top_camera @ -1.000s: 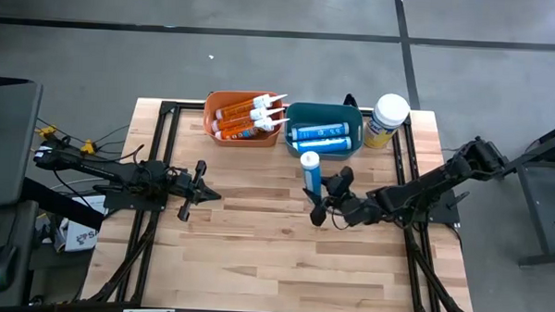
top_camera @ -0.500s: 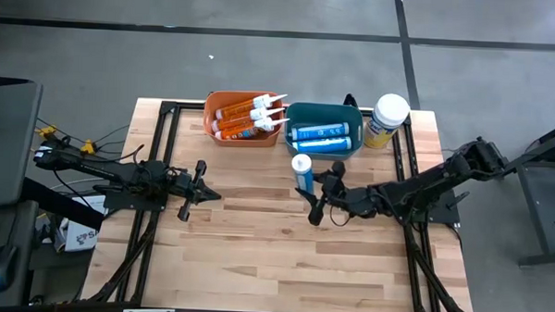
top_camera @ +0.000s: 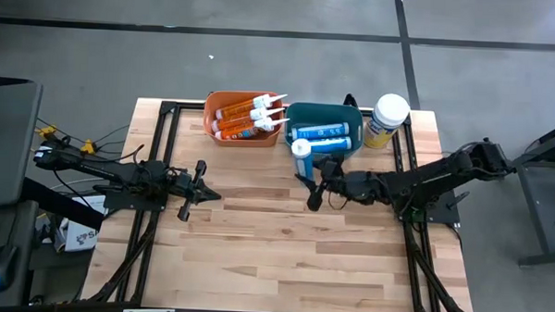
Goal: Pick & place silicon tubes, Sealant and Lysol wipes
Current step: Put the blue sealant into the blue bin
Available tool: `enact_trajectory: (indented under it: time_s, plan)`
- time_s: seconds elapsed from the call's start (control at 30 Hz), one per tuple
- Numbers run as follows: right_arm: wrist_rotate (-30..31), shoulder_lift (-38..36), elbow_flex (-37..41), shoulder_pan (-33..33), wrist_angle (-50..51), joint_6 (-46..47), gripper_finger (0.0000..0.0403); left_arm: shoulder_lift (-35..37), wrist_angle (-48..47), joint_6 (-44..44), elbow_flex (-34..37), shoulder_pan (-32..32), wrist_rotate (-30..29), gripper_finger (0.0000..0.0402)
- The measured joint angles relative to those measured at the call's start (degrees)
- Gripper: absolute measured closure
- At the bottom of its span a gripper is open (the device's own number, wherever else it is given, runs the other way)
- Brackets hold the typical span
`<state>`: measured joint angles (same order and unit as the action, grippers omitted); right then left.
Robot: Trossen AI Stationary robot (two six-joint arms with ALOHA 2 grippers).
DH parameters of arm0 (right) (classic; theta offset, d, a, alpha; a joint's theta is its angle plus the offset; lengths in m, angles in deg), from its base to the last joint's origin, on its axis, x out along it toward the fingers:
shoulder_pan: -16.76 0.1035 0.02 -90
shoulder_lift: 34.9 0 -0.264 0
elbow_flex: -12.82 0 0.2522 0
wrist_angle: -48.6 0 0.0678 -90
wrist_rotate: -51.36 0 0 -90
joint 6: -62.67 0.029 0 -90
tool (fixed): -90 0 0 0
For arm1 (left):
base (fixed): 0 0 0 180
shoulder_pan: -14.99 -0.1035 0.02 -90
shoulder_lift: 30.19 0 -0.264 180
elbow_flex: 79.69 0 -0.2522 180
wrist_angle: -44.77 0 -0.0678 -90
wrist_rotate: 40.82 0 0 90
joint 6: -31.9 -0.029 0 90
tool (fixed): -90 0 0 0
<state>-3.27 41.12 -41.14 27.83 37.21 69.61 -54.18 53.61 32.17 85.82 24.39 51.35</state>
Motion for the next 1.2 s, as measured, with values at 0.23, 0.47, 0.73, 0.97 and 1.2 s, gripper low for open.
enact_trajectory:
  time_s: [0.23,0.47,0.73,0.97,1.2]
  plan:
    - [-8.1,-6.1,0.0,-8.4,6.1,-1.9,0.0193,0.0,0.0,0.0,0.0,0.0,0.0,0.0402]
    - [-16.2,-10.4,-2.3,-18.0,15.6,-2.1,0.0193,0.0,0.0,-0.4,0.0,0.0,0.0,0.0402]
    - [-22.6,-9.7,-16.7,-27.4,38.1,-5.0,0.0194,-0.2,-0.1,-1.3,0.0,0.0,-0.2,0.0402]
    - [-27.7,-6.0,-30.5,-34.8,54.6,-8.4,0.0194,-0.2,-0.3,-1.5,0.0,0.0,-0.3,0.0402]
    - [-30.5,-0.3,-40.3,-39.5,65.4,-13.7,0.0194,-0.2,-0.5,-1.5,0.0,0.0,-0.3,0.0402]
